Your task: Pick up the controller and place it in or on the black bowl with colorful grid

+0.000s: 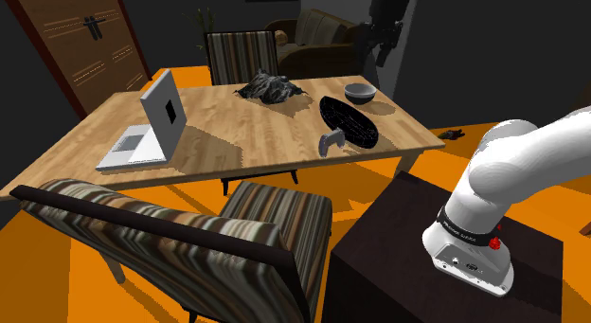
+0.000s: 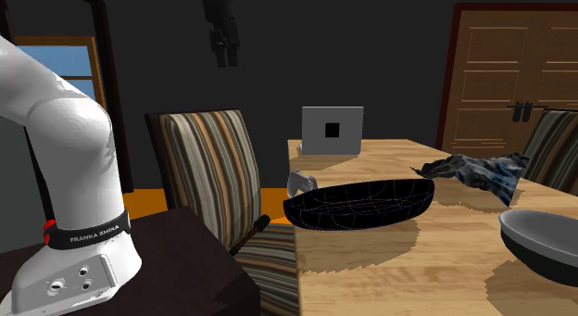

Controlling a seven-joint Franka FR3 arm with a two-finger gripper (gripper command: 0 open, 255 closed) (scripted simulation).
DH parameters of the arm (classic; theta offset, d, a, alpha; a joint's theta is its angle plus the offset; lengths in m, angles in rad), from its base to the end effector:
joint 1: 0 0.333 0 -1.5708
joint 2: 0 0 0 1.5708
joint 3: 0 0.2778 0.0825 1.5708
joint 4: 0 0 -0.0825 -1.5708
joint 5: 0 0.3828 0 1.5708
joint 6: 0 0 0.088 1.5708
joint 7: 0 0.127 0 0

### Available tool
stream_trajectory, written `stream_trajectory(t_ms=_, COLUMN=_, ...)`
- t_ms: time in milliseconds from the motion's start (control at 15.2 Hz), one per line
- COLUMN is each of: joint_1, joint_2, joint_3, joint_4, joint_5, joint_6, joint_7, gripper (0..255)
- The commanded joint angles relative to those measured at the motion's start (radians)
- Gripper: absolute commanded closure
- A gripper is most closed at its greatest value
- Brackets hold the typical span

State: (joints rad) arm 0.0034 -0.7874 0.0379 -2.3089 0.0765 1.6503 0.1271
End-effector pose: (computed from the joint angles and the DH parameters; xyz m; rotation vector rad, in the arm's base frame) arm 0.3427 0.0260 0.5740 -3.0725 0.1482 -0.1911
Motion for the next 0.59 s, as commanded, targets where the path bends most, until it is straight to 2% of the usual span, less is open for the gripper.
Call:
stream_trajectory(t_ms=0, joint_1=0.0, joint_2=0.0, joint_3=0.0, joint_4=0.0, joint_5=0.0, joint_6=0.0, joint_7=0.0, gripper=0)
stream_trajectory(t_ms=528, joint_1=0.026, joint_2=0.148, joint_3=-0.09, joint_4=-0.106, joint_5=-0.112, joint_6=0.187, joint_7=-0.281, gripper=0)
